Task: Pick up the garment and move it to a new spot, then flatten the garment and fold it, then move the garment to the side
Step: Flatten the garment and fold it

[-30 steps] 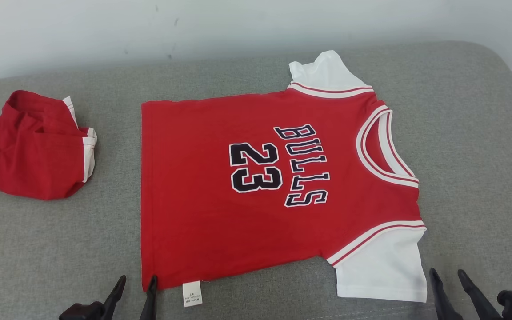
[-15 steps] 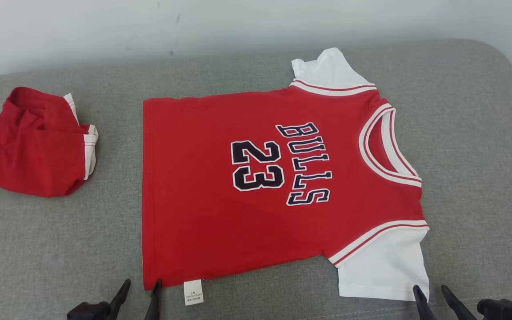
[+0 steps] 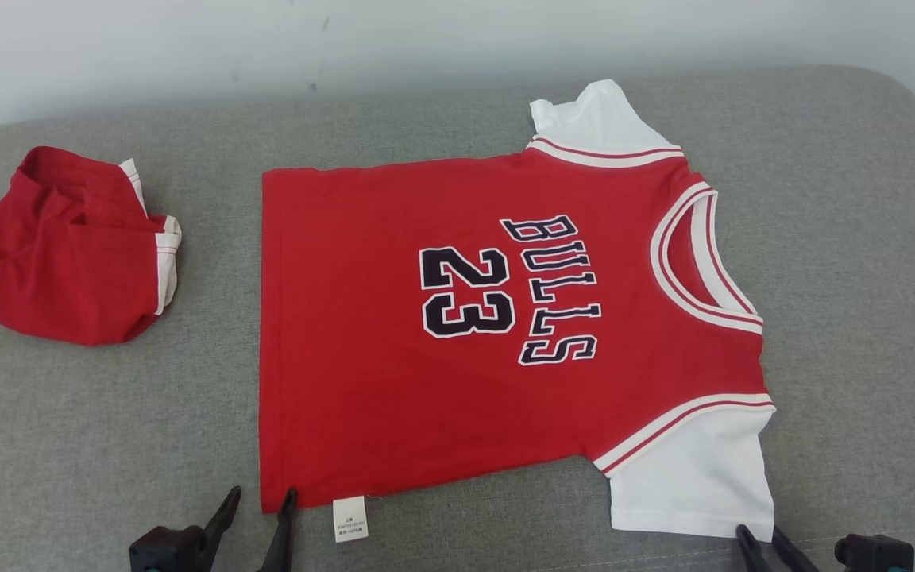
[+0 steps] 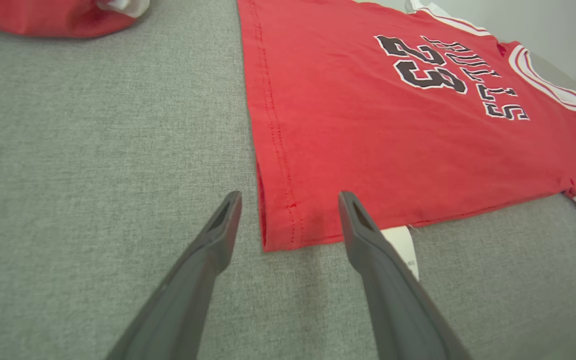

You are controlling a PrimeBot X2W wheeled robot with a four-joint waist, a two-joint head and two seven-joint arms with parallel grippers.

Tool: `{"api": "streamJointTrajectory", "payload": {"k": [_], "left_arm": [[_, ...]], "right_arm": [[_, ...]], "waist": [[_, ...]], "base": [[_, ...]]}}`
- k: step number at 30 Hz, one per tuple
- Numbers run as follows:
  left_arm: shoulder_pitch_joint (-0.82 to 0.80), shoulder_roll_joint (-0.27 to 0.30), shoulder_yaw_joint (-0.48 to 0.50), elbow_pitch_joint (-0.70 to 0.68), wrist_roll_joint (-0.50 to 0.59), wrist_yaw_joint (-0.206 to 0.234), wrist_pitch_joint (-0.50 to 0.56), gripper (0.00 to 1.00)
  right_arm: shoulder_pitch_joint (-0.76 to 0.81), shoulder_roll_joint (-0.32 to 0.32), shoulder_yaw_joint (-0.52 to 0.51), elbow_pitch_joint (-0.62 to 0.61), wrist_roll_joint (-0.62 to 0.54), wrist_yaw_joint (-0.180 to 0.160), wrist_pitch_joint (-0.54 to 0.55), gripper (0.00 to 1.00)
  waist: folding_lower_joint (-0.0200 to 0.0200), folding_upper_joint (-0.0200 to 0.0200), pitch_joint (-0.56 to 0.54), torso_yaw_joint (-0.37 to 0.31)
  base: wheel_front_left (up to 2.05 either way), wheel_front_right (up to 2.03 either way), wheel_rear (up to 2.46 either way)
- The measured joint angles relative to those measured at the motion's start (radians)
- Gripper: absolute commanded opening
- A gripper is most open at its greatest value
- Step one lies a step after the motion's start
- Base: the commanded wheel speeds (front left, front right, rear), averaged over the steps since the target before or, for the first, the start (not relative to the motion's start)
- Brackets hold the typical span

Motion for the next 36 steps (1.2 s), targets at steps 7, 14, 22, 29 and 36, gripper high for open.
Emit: {"api": "streamJointTrajectory", "payload": {"k": [7, 14, 22, 29, 36], "left_arm": [[-0.003, -0.001, -0.006, 0.013, 0.0, -0.008, 0.0, 1.0], [-0.034, -0.002, -0.017, 0.05, 0.005, -0.017, 0.021, 1.0], [-0.055, -0.003, -0.025, 0.12, 0.011, -0.035, 0.055, 1.0], [-0.066, -0.015, -0.031, 0.147, 0.01, -0.044, 0.062, 0.0], [-0.077, -0.015, -0.031, 0.163, 0.009, -0.053, 0.061, 0.0]], "right_arm": [[-0.024, 0.016, 0.009, 0.036, 0.007, 0.017, 0.012, 0.0], [-0.039, 0.02, 0.009, 0.062, 0.007, 0.029, 0.002, 0.0], [-0.069, 0.03, 0.009, 0.068, 0.006, 0.039, -0.012, 0.0], [-0.071, 0.034, 0.009, 0.076, 0.006, 0.047, -0.026, 0.0], [-0.074, 0.035, 0.006, 0.082, 0.006, 0.055, -0.036, 0.0]], "waist": [[0.0, 0.0, 0.0, 0.005], [0.0, 0.0, 0.001, 0.006], [0.0, 0.0, 0.001, -0.007], [0.0, 0.0001, 0.001, -0.014], [0.0, 0.0, 0.0, -0.016]], "base": [[0.0, 0.0, 0.0], [0.0, 0.0, 0.0], [0.0, 0.0, 0.0], [0.0, 0.0, 0.0], [0.0, 0.0, 0.0]]}}
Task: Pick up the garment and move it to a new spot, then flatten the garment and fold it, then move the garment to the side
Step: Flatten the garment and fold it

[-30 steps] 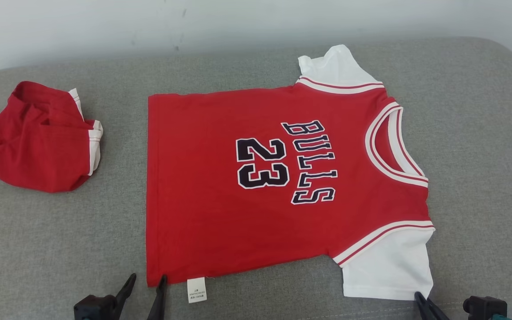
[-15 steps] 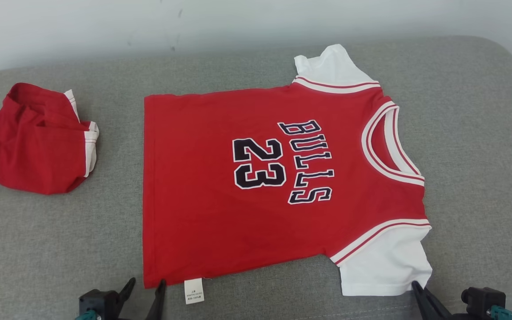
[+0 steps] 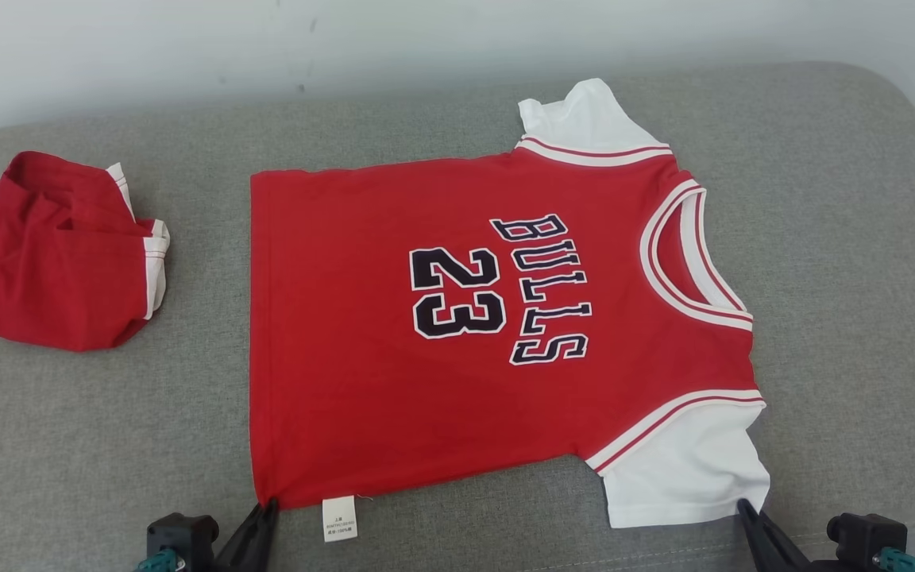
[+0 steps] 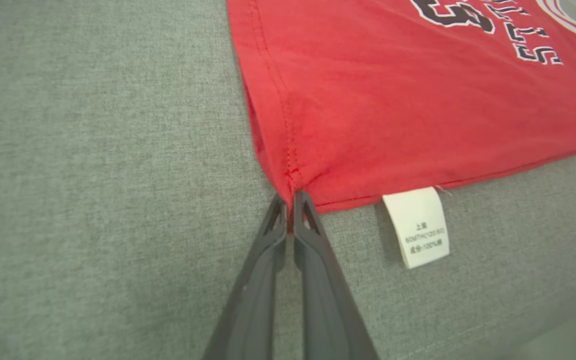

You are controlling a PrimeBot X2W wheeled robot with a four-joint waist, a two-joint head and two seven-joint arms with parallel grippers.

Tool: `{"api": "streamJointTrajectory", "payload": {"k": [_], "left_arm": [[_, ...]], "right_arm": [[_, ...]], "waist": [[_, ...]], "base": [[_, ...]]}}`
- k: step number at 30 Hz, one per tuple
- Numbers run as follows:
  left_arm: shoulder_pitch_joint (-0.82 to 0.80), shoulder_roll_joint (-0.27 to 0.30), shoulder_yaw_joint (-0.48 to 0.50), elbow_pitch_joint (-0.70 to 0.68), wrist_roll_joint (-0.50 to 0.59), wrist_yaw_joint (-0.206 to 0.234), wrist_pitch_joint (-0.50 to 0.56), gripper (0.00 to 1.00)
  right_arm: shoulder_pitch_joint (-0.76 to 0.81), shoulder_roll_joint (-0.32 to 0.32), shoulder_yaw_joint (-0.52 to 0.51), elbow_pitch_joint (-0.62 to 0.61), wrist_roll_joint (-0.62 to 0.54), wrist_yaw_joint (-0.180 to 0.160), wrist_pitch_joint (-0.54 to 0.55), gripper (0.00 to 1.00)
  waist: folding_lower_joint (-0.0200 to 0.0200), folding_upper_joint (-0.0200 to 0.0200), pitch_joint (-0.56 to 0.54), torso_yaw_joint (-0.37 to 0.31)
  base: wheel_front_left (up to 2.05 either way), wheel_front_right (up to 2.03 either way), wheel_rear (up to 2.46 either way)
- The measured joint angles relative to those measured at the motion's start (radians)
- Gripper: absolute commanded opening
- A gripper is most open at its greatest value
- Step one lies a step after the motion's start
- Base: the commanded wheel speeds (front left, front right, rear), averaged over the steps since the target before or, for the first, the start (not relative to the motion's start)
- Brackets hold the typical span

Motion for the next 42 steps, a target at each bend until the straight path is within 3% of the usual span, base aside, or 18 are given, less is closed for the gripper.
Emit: {"api": "streamJointTrajectory", "payload": {"k": [16, 26, 42], "left_arm": [[0.008, 0.009, 0.035, -0.06, -0.026, -0.012, -0.037, 0.0], [-0.005, 0.0, 0.039, -0.116, -0.037, -0.025, -0.043, 0.0], [-0.187, -0.005, 0.053, -0.132, -0.045, -0.035, 0.011, 0.0]], "right_arm": [[0.016, -0.001, -0.08, -0.16, 0.002, 0.011, -0.021, 0.0], [0.016, 0.031, -0.168, -0.295, 0.095, 0.029, -0.021, 0.0], [-0.173, 0.08, -0.218, -0.281, 0.188, 0.037, -0.024, 0.0]], "waist": [[0.0, 0.0, -0.015, -0.001], [0.0, 0.0, -0.013, 0.002], [0.0001, 0.0, 0.072, 0.012]], "base": [[0.0, 0.0, 0.0], [0.0, 0.0, 0.0], [0.0, 0.0, 0.0]]}}
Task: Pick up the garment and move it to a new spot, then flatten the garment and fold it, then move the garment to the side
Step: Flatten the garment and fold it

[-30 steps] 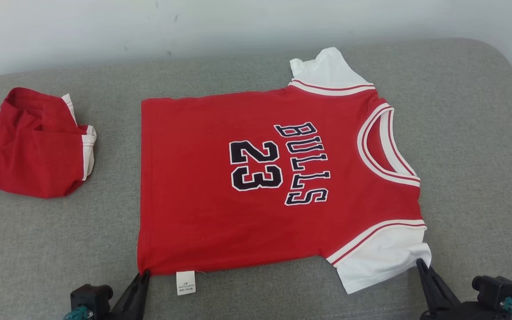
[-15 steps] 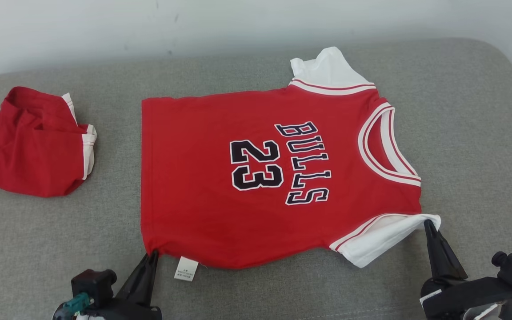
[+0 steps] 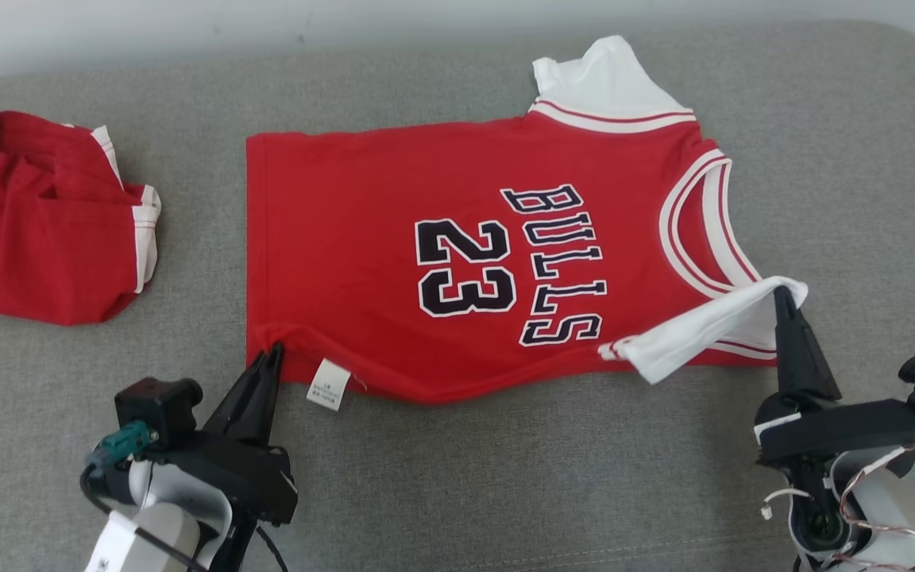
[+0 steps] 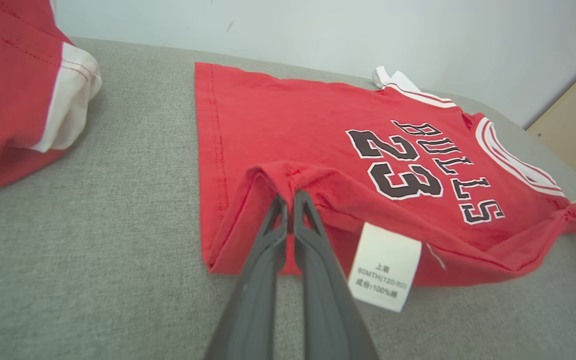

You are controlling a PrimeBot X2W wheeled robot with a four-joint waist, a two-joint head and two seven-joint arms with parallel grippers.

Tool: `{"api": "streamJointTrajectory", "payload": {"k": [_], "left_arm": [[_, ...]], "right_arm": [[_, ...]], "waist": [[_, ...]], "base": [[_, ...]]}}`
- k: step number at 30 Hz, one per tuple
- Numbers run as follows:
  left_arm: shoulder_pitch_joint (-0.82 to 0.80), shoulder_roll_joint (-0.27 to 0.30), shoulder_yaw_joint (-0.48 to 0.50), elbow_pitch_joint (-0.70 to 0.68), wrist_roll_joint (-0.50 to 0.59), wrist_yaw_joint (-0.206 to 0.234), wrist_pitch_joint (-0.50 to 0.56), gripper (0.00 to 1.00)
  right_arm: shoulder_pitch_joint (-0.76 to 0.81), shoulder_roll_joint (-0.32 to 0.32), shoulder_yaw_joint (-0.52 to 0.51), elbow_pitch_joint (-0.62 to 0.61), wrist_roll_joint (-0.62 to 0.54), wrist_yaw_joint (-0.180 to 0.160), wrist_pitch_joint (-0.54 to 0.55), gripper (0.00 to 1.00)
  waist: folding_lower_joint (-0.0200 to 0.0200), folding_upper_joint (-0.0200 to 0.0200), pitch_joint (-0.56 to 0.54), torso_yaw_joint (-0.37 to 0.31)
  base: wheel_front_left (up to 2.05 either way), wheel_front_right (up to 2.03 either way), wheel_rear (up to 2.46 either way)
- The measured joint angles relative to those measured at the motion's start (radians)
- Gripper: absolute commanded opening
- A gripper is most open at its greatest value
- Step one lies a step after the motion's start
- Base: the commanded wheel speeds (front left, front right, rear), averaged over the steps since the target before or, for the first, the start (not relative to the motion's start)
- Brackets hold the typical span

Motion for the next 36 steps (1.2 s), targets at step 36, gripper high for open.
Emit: {"api": "streamJointTrajectory", "payload": {"k": [36], "left_arm": [[-0.177, -0.058, 0.007, 0.195, -0.01, -0.017, 0.026, 0.0]], "right_arm": [[-0.256, 0.004, -0.023, 0.303, 0.017, 0.007, -0.001, 0.0]], "waist": [[-0.0001, 0.0001, 0.093, 0.024]], "base": [[0.0, 0.0, 0.0]]}}
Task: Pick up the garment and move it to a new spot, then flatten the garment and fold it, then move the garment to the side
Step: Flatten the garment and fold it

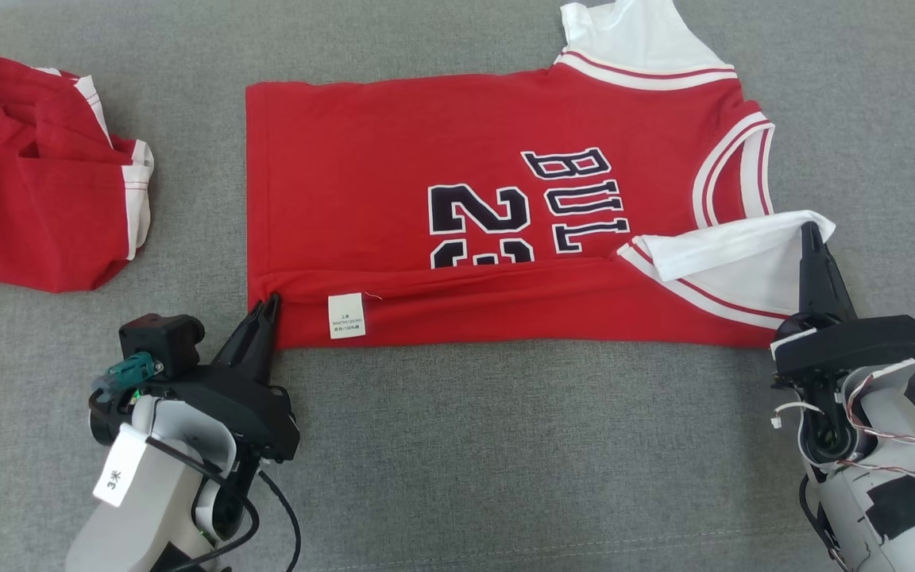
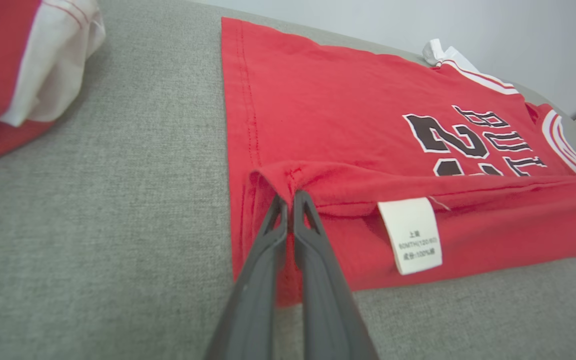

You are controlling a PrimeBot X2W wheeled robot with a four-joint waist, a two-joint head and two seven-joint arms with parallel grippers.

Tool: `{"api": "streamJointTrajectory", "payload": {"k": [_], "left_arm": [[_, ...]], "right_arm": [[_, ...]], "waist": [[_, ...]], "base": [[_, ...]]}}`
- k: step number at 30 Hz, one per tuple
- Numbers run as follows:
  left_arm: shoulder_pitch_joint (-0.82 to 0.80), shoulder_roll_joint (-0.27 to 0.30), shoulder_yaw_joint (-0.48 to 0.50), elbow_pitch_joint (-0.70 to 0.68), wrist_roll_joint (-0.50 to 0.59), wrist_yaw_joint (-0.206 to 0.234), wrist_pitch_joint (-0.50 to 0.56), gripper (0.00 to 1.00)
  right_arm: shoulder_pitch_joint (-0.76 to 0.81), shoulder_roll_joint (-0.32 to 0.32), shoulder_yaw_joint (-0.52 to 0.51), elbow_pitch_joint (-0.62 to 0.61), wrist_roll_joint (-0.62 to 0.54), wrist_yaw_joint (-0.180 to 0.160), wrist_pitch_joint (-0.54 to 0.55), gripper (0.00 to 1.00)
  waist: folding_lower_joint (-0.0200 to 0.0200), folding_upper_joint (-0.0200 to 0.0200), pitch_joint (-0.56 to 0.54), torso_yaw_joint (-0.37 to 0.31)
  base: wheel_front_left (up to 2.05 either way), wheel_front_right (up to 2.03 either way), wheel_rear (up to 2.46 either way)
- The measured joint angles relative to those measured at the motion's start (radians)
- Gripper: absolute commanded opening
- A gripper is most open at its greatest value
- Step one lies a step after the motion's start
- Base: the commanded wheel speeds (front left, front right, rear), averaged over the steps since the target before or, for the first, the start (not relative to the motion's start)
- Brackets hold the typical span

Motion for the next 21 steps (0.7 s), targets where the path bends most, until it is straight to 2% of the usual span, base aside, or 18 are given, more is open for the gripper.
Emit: {"api": "streamJointTrajectory", "payload": {"k": [21], "left_arm": [[-0.073, -0.026, -0.005, 0.086, -0.006, -0.023, -0.002, 0.0]], "right_arm": [[-0.134, 0.002, 0.037, 0.125, -0.012, 0.0, 0.0, 0.0]], "waist": [[0.0, 0.0, 0.033, 0.022]], "base": [[0.0, 0.0, 0.0]]}}
